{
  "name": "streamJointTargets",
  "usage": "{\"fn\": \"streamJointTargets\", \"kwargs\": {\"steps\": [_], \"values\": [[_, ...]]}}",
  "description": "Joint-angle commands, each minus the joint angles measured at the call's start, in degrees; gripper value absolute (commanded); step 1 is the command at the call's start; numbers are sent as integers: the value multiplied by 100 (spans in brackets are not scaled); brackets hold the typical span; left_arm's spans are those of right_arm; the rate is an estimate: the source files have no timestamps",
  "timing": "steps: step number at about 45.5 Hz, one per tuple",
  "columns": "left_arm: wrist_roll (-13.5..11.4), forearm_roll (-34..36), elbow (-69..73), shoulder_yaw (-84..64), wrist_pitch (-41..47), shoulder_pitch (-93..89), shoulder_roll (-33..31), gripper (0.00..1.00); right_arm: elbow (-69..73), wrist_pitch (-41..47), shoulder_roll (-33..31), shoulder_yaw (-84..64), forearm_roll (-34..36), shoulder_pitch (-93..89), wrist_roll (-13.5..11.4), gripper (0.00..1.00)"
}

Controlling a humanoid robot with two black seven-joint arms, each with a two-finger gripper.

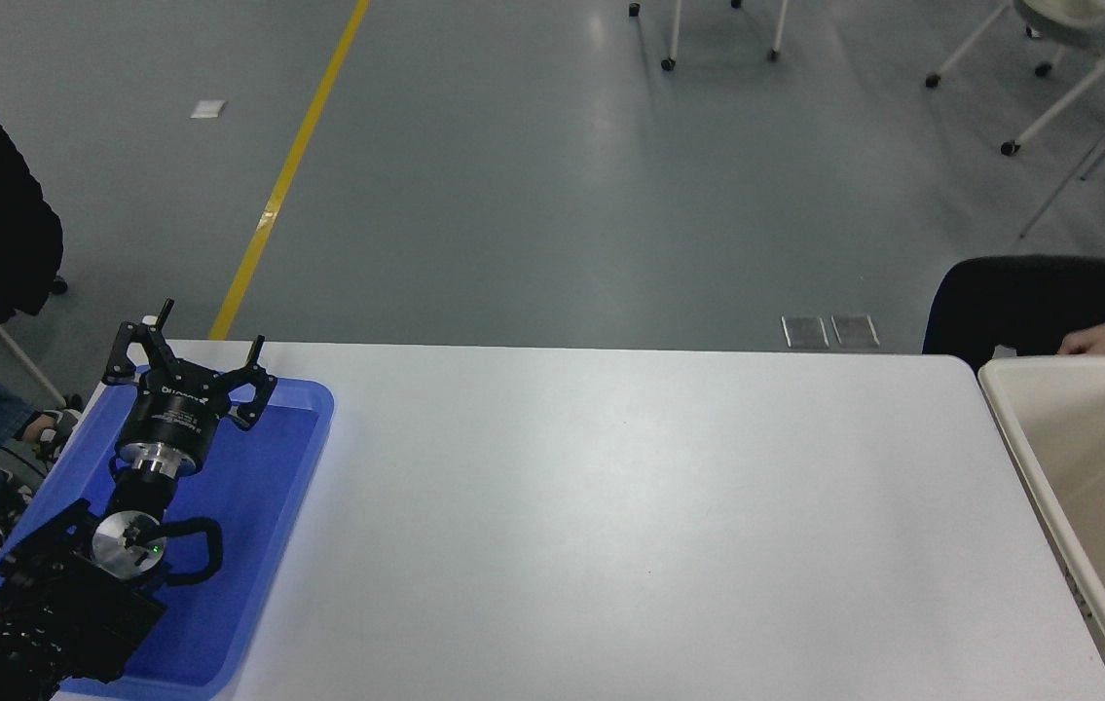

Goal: Pick up paper ball place in dustbin

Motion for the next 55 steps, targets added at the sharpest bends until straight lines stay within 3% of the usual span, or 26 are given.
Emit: {"fn": "streamJointTargets", "kwargs": {"steps": [1, 11, 26, 27, 28, 30, 31, 55], "values": [[-1, 0, 0, 0, 0, -4, 6, 100, -1380, -837, 588, 642, 1157, -2175, -20, 0], [-1, 0, 0, 0, 0, 5, 14, 100, -1786, -1171, 1072, 694, 2336, -2696, -231, 0], [-1, 0, 0, 0, 0, 14, 23, 100, -1786, -1506, 1248, 888, 2504, -2766, -345, 1], [-1, 0, 0, 0, 0, 14, 23, 100, -1786, -1506, 1248, 888, 2504, -2766, -345, 8], [-1, 0, 0, 0, 0, 14, 32, 100, -1786, -1497, 1248, 888, 2504, -2766, -345, 29], [-10, 0, 0, 0, 0, 14, 32, 100, -1786, -1523, 1248, 905, 2513, -2766, -345, 93], [-10, 0, 0, 0, 0, 14, 32, 100, -1786, -1515, 1257, 940, 2521, -2766, -354, 100], [-9, 0, 0, 0, 0, 14, 32, 100, -1803, -1602, 1222, 1142, 2539, -2696, -292, 100]]}}
